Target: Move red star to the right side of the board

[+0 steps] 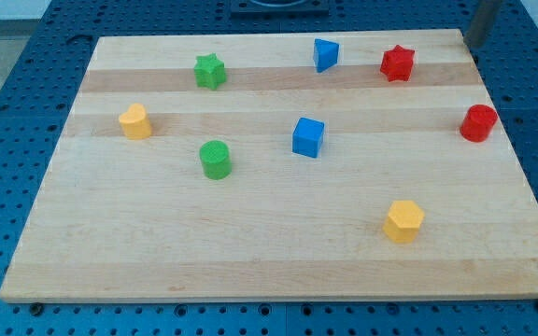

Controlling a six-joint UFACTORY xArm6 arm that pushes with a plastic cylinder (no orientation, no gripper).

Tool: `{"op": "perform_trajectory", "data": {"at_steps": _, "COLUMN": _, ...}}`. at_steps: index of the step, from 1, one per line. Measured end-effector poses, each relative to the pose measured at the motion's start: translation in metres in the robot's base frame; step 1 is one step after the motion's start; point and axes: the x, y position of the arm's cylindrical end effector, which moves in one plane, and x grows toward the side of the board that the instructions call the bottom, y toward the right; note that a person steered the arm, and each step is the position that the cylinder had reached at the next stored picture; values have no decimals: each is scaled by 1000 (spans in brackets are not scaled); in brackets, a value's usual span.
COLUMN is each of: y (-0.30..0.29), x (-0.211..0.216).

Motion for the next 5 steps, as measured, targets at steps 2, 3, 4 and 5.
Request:
{"op": "perform_trajectory", "data": {"at_steps": 2, "y": -18, "x": 0}}
{"op": "perform_trajectory", "data": {"at_steps": 3, "y": -37, "x": 0}}
{"op": "perform_trajectory", "data": {"at_steps": 4, "y": -43, "x": 0}}
{"op": "perform_trajectory", "data": {"at_steps": 5, "y": -50, "x": 0}}
